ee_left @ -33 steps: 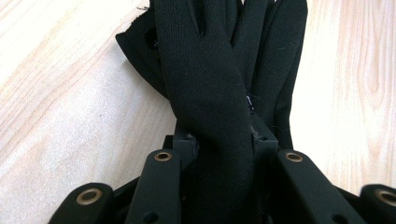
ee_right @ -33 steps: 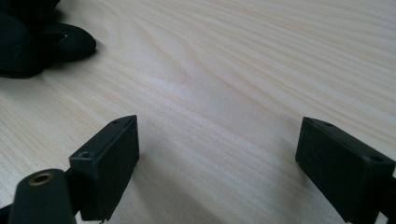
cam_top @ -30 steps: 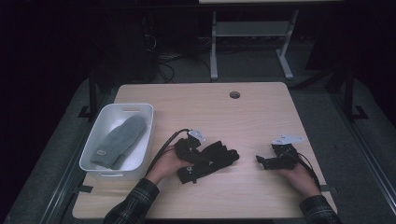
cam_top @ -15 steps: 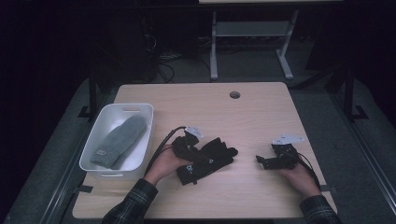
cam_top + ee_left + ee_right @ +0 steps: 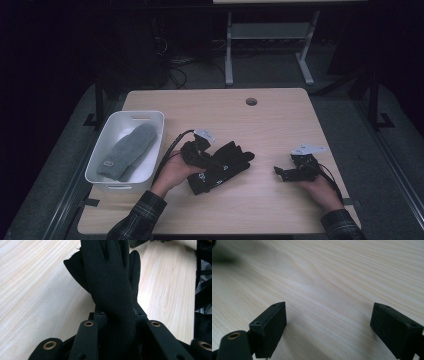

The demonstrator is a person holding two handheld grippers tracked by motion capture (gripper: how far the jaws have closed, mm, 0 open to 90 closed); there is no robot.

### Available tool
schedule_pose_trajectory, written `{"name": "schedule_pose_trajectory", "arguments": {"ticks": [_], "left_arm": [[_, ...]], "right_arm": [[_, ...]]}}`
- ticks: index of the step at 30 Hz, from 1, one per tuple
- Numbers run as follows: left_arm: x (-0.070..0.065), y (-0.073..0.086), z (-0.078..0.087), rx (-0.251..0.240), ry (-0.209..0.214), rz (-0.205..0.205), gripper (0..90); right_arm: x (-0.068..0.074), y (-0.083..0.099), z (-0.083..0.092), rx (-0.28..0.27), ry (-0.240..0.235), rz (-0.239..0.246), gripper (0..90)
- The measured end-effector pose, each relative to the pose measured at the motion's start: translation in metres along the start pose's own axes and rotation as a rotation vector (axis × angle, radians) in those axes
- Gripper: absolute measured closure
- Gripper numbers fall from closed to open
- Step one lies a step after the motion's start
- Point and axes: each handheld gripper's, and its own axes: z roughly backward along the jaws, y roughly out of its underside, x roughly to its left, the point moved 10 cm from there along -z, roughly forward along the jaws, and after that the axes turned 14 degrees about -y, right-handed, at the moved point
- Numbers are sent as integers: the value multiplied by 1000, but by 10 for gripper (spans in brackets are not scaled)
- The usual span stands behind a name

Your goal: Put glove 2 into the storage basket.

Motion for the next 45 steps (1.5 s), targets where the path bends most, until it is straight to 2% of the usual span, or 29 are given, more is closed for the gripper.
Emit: {"name": "schedule_pose_trajectory", "arguments": {"ticks": [9, 20, 24, 25, 35, 45], "left_arm": [[3, -10, 20, -13, -8, 19, 723], [15, -22, 43, -21, -41, 17, 723], [20, -24, 52, -28, -52, 33, 723], [22, -24, 54, -27, -55, 28, 723], [43, -19, 79, -33, -88, 69, 722], [66, -2, 105, -30, -133, 118, 722]], "right_arm": [[0, 0, 0, 0, 0, -1, 133], [0, 0, 0, -1, 0, -1, 133], [0, 0, 0, -1, 0, 2, 133], [0, 0, 0, -1, 0, 1, 133], [0, 0, 0, -1, 0, 1, 133], [0, 0, 0, -1, 0, 0, 133]]}}
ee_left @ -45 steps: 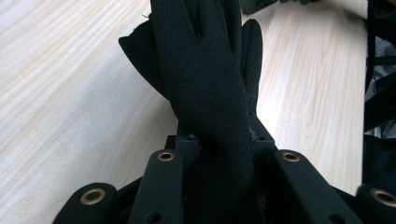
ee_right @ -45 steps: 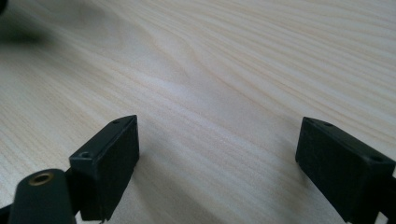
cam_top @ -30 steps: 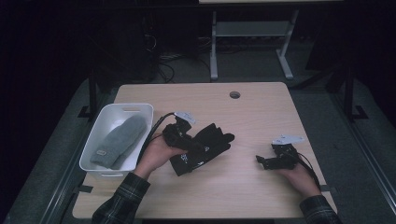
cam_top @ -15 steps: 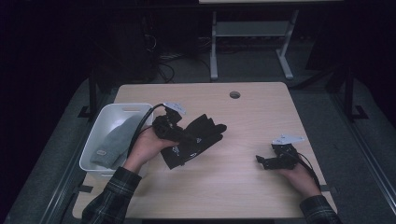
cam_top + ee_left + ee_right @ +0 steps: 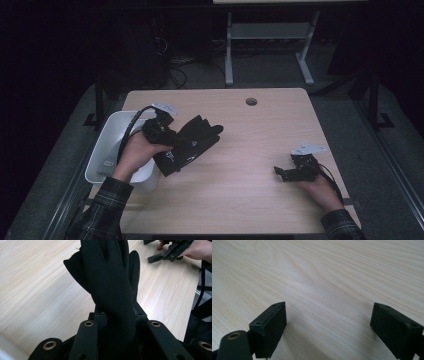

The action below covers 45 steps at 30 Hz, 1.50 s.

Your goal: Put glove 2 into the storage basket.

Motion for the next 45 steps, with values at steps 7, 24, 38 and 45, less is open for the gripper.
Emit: {"name": "schedule_pose_trajectory", "arguments": {"ticks": [7, 24, 38, 45], "left_arm": [[24, 11, 18, -9, -38, 54, 722], [83, 46, 56, -34, -133, 200, 722], [135, 93, 76, -30, -230, 340, 722], [143, 106, 71, -18, -222, 374, 721]], "right_arm": [[0, 0, 0, 1, 0, -2, 133], [0, 0, 0, 1, 0, -2, 133], [0, 0, 0, 0, 2, -1, 133], [0, 0, 0, 0, 4, -1, 133]]}}
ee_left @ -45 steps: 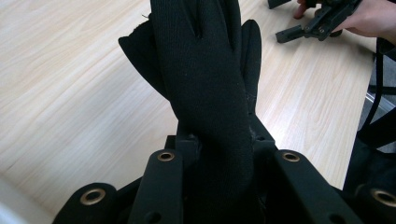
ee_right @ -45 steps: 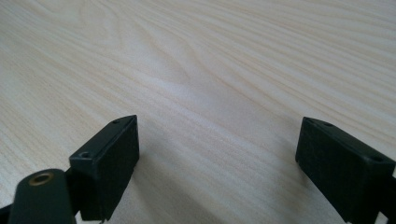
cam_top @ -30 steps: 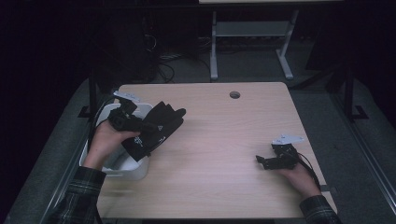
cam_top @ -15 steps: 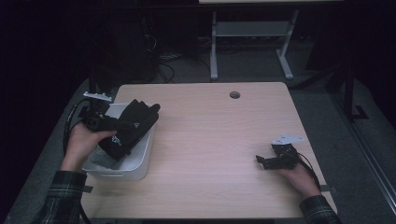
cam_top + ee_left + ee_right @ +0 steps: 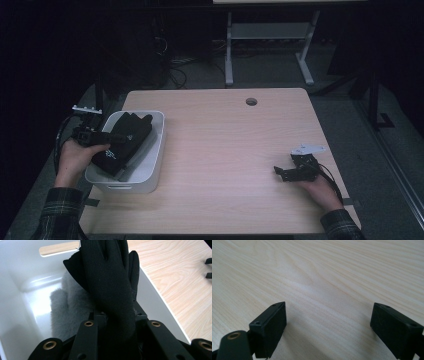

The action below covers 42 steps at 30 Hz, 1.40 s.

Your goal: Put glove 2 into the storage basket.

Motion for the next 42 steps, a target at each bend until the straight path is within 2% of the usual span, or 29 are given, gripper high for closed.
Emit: {"name": "schedule_pose_trajectory", "arguments": {"ticks": [8, 13, 15, 18, 21, 22, 28, 30, 35, 40, 42], "left_arm": [[9, 8, -17, 23, -6, 19, 713], [19, 12, -24, 34, -44, 31, 657], [22, 14, -25, 44, -60, 18, 642], [25, 15, -27, 47, -111, 0, 539], [30, 13, -27, 35, -161, -6, 381], [31, 13, -26, 31, -173, -5, 366], [33, 6, -21, -13, -209, -16, 211], [32, 3, -18, -29, -216, -24, 177], [18, -9, -7, -75, -201, -40, 163], [-3, -17, -7, -101, -178, -66, 162], [-15, -21, -10, -112, -156, -78, 162]], "right_arm": [[0, 0, 0, 0, 0, -2, 133], [0, 0, 0, 0, 0, 0, 133], [0, 0, 0, 0, 0, 0, 133], [0, 0, 0, 0, 0, 0, 133], [0, 0, 0, 0, 0, -2, 133], [0, 0, 0, 0, 0, 0, 133], [0, 0, 0, 0, 0, 0, 133], [0, 0, 0, 0, 0, 0, 133], [0, 0, 0, 0, 0, 0, 133], [0, 0, 0, 0, 0, 0, 133], [0, 0, 0, 0, 0, -2, 133]]}}
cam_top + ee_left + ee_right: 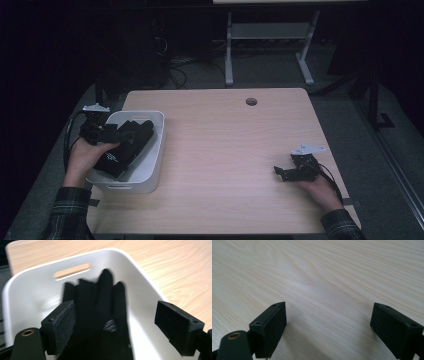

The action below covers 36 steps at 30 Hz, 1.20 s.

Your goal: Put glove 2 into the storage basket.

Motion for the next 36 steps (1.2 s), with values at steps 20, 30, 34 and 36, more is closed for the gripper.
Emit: {"name": "schedule_pose_trajectory", "arguments": {"ticks": [20, 30, 34, 36], "left_arm": [[-104, -29, -7, -85, 163, -105, 147], [-135, -23, -16, -89, 203, -136, 145], [-151, -20, -18, -93, 210, -166, 133], [-158, -18, -19, -96, 217, -169, 132]], "right_arm": [[0, 0, 0, 0, 0, 1, 133], [0, 0, 0, 0, 0, 1, 133], [0, 0, 0, 0, 0, 0, 133], [0, 0, 0, 1, 1, 2, 133]]}}
